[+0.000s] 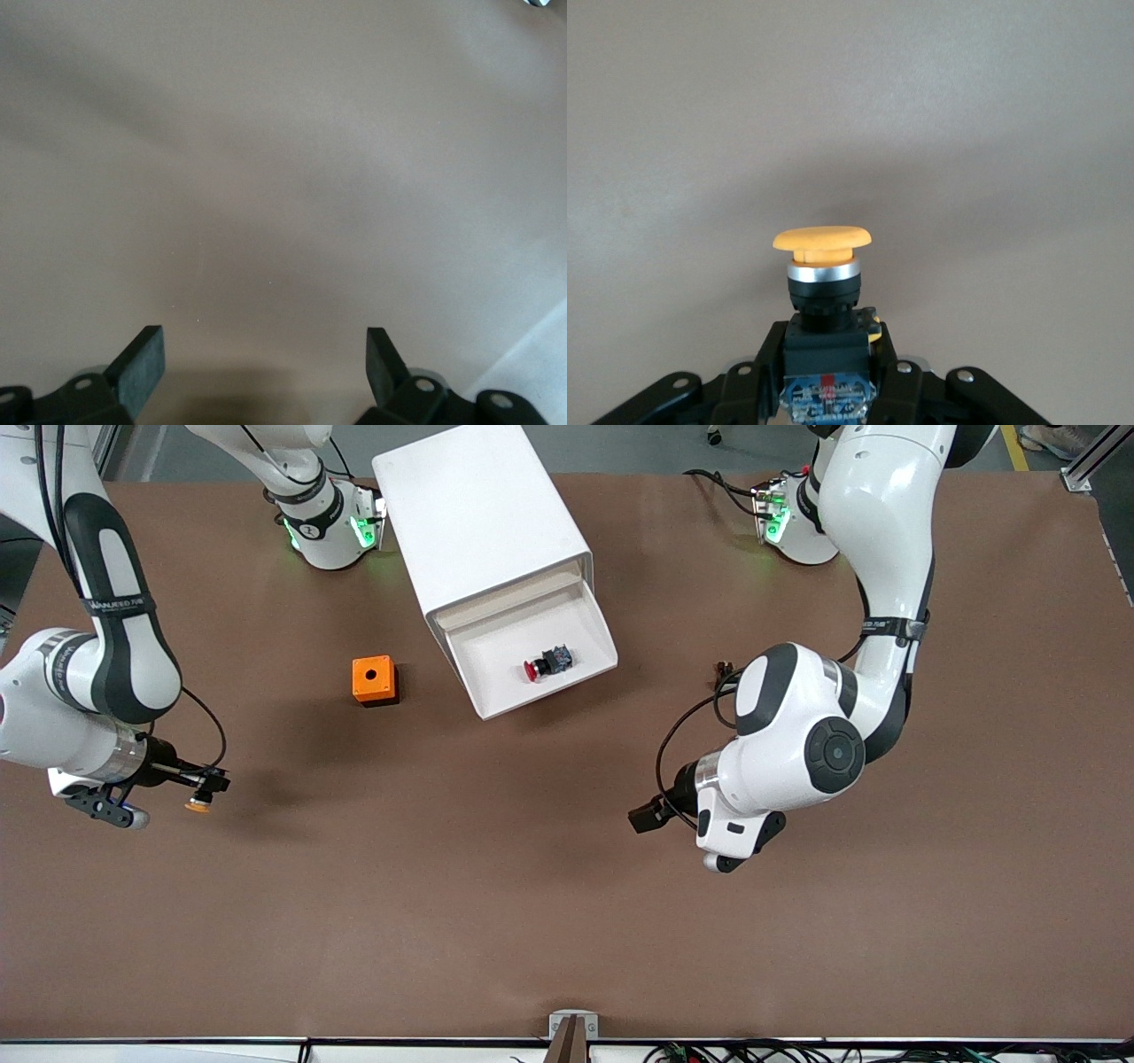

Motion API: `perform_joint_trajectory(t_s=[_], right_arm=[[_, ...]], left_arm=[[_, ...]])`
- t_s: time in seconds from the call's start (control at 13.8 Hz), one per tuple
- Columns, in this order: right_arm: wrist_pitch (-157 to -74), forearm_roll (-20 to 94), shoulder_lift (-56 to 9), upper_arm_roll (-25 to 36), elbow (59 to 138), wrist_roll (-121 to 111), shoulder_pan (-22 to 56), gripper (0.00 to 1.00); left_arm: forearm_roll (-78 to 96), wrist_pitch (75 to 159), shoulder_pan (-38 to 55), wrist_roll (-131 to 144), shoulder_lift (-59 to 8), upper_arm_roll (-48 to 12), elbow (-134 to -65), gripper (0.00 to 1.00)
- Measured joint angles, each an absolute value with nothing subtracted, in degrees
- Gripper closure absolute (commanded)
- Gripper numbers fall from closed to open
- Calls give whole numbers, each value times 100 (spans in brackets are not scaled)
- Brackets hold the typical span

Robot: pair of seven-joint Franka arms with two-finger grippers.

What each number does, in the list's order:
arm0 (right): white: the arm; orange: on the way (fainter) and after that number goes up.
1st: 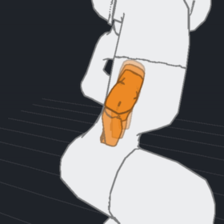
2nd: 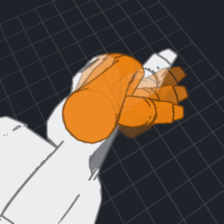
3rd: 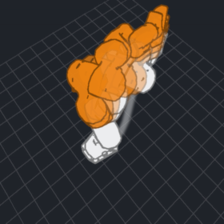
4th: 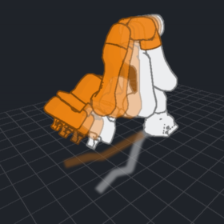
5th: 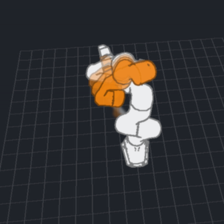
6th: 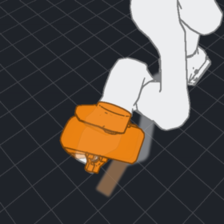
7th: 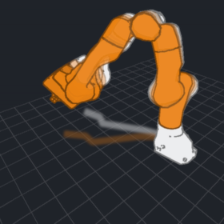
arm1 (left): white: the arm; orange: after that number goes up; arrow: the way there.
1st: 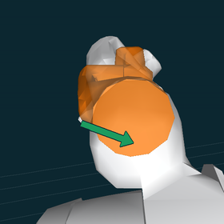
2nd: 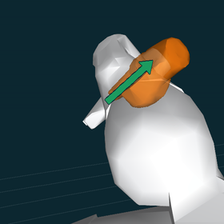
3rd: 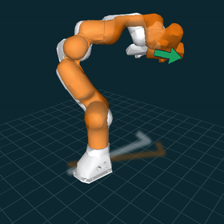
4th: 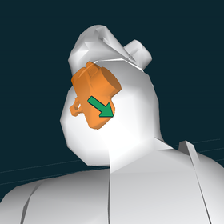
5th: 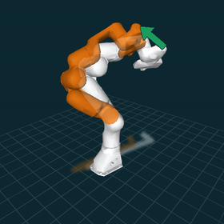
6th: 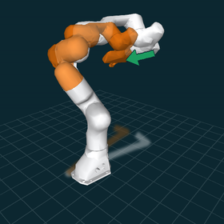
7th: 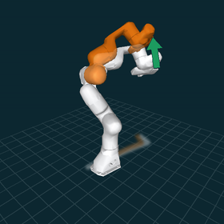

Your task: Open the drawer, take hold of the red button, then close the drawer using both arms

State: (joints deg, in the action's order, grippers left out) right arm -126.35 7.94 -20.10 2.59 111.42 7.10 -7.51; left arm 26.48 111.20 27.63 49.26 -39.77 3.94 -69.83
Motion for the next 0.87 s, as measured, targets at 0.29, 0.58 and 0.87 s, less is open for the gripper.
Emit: perform_joint_trajectory(t_s=[0.29,0.58,0.87], right_arm=[[-12632,771,-2010,253,11150,1065,-643,100],[-12632,770,-2010,256,11154,1094,-620,100],[-12879,563,-2041,281,11159,1090,-638,100]], left_arm=[[2647,11126,2764,4926,-3978,394,-7000,0],[2647,11143,2763,4926,-3984,394,-7029,0],[2647,11175,2764,4926,-3987,394,-7042,0]])
